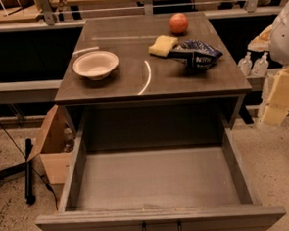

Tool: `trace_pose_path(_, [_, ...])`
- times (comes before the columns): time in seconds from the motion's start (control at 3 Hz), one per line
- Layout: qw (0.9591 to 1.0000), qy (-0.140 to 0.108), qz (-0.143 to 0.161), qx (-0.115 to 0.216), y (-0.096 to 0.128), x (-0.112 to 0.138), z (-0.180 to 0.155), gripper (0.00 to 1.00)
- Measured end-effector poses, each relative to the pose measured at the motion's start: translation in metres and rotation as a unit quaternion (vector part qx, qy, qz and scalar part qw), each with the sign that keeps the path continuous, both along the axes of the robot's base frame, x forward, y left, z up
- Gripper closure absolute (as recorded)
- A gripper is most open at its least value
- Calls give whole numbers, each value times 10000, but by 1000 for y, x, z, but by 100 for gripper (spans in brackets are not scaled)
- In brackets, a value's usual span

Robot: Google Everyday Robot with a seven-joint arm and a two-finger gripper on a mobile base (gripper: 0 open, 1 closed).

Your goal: Place blue chip bag into top drawer

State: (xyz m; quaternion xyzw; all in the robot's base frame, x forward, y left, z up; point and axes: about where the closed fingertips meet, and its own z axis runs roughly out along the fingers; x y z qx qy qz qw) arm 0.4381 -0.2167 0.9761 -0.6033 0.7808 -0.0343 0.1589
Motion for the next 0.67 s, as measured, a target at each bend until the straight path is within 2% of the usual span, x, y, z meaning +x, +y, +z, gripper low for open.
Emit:
trace_pose_path(0.33, [10000, -1, 0, 0, 0, 0, 0, 0])
trace_pose_path(0.67, [9989, 59, 456, -108, 21, 9, -10, 0])
